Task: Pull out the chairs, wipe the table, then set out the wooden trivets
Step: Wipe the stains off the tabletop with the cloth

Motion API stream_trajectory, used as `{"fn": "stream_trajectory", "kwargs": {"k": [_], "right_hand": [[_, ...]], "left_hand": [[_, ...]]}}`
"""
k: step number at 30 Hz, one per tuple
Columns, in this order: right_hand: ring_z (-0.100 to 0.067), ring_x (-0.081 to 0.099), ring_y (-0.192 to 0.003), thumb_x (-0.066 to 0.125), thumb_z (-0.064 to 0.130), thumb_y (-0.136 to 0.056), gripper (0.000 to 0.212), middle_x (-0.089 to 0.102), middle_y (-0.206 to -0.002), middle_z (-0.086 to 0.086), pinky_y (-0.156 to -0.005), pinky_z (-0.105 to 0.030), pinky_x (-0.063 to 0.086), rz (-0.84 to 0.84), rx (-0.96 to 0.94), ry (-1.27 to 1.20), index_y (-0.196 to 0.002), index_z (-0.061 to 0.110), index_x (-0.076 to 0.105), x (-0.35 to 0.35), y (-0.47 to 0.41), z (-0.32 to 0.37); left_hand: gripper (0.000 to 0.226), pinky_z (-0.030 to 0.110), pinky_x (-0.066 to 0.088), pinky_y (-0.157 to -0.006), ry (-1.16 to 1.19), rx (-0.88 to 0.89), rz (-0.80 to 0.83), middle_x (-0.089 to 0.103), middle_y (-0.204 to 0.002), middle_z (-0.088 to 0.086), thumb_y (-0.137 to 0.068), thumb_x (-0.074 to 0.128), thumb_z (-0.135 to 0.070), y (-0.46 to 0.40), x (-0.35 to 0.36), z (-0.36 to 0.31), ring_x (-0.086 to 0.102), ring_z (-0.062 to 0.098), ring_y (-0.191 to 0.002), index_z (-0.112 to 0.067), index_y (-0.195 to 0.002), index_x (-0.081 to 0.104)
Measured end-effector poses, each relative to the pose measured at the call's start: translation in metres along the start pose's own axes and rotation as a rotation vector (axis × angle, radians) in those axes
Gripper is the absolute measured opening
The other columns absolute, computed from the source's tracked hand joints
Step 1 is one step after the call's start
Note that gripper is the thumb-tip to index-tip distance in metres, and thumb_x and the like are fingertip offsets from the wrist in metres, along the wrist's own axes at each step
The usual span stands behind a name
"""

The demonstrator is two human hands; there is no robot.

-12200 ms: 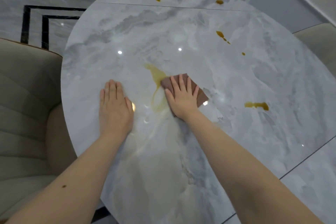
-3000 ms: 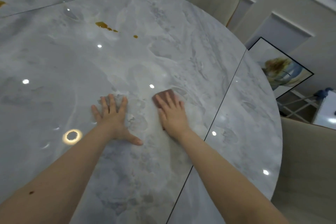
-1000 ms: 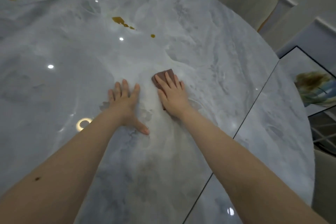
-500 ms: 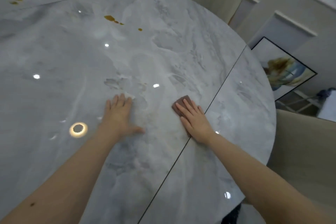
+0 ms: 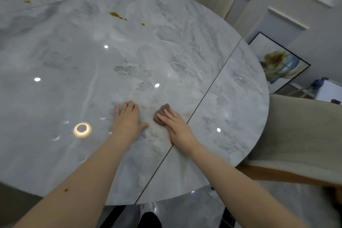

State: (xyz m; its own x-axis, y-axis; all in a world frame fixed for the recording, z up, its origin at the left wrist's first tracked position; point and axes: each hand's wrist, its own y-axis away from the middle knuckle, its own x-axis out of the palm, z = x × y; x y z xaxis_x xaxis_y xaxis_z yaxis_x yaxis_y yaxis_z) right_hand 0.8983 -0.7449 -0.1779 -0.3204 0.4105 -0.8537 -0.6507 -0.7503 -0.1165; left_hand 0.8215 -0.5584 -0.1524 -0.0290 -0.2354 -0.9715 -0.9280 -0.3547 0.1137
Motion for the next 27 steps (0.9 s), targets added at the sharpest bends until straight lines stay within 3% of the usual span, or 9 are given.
{"fn": "stream_trajectory", "kwargs": {"k": [2,4,5,7,9,15,19,24,27], "right_hand": [[-0.015,0.037,-0.136,0.045,0.005,-0.095,0.039,0.05,-0.141,-0.01,-0.115,-0.023,0.024,-0.021,0.002,-0.098,-0.13,0.013,0.059,-0.001,0.022,0.007],[0.001,0.049,-0.121,0.047,0.003,-0.095,0.037,0.059,-0.13,-0.003,-0.106,-0.014,0.035,-0.001,0.127,-0.278,-0.128,0.012,0.059,-0.015,0.031,0.026],[0.009,0.056,-0.102,0.047,0.004,-0.096,0.035,0.063,-0.118,0.0,-0.092,-0.009,0.042,0.005,0.225,-0.379,-0.129,0.012,0.056,-0.023,0.03,0.037],[0.006,0.055,-0.058,0.046,0.01,-0.099,0.029,0.059,-0.088,0.002,-0.057,-0.01,0.044,0.001,0.426,-0.637,-0.128,0.012,0.047,-0.034,0.024,0.06],[-0.002,0.044,-0.045,0.044,0.015,-0.101,0.023,0.05,-0.072,0.0,-0.047,-0.016,0.037,0.008,0.57,-0.885,-0.123,0.009,0.046,-0.038,0.014,0.079],[-0.022,0.059,-0.085,0.048,0.02,-0.1,0.022,0.06,-0.101,-0.019,-0.076,-0.033,0.052,0.177,0.652,-1.295,-0.114,0.006,0.057,-0.025,-0.013,0.125],[-0.024,0.064,-0.084,0.046,0.017,-0.101,0.029,0.064,-0.101,-0.02,-0.068,-0.03,0.057,0.341,0.618,-1.301,-0.122,-0.002,0.051,-0.021,-0.026,0.164],[-0.025,0.064,-0.089,0.047,0.02,-0.1,0.039,0.063,-0.107,-0.022,-0.08,-0.033,0.053,0.536,0.545,-1.255,-0.128,-0.008,0.051,-0.01,-0.05,0.215],[-0.024,0.063,-0.087,0.046,0.021,-0.1,0.042,0.063,-0.102,-0.022,-0.076,-0.03,0.053,0.656,0.468,-1.225,-0.128,-0.01,0.051,-0.002,-0.063,0.261]], "left_hand": [[0.045,0.044,0.017,-0.112,0.029,0.063,-0.072,0.046,-0.131,0.01,-0.089,0.054,-0.036,0.012,0.001,-0.001,0.035,0.028,-0.132,-0.009,-0.125,0.05],[0.032,0.044,0.028,-0.105,0.254,0.067,-0.139,0.057,-0.119,0.017,-0.088,0.052,-0.02,0.022,0.001,-0.002,0.049,0.035,-0.12,-0.005,-0.115,0.061],[0.034,0.041,0.033,-0.103,0.405,0.026,-0.131,0.059,-0.12,0.019,-0.09,0.05,-0.017,0.026,-0.002,-0.004,0.052,0.036,-0.117,-0.003,-0.118,0.061],[0.037,0.035,0.038,-0.101,0.647,-0.101,-0.059,0.058,-0.127,0.018,-0.096,0.049,-0.017,0.033,-0.014,-0.01,0.054,0.032,-0.118,-0.002,-0.129,0.054],[0.04,0.034,0.042,-0.1,0.856,-0.224,0.015,0.059,-0.125,0.021,-0.096,0.051,-0.017,0.037,-0.026,-0.014,0.057,0.032,-0.113,0.001,-0.132,0.05],[0.016,0.041,0.05,-0.088,1.289,-0.443,-0.072,0.066,-0.106,0.019,-0.094,0.054,-0.009,0.064,-0.056,0.004,0.063,0.029,-0.096,-0.007,-0.107,0.062],[0.024,0.033,0.048,-0.087,1.235,-0.62,-0.263,0.066,-0.103,0.017,-0.088,0.061,-0.005,0.09,-0.082,0.03,0.061,0.025,-0.093,0.002,-0.111,0.063],[0.018,0.026,0.042,-0.076,1.201,-0.731,-0.45,0.061,-0.097,0.01,-0.089,0.06,-0.007,0.131,-0.119,0.067,0.058,0.022,-0.092,-0.001,-0.106,0.062],[0.018,0.026,0.042,-0.078,1.177,-0.783,-0.553,0.059,-0.096,0.008,-0.089,0.059,-0.008,0.162,-0.141,0.099,0.056,0.019,-0.09,-0.001,-0.106,0.061]]}}
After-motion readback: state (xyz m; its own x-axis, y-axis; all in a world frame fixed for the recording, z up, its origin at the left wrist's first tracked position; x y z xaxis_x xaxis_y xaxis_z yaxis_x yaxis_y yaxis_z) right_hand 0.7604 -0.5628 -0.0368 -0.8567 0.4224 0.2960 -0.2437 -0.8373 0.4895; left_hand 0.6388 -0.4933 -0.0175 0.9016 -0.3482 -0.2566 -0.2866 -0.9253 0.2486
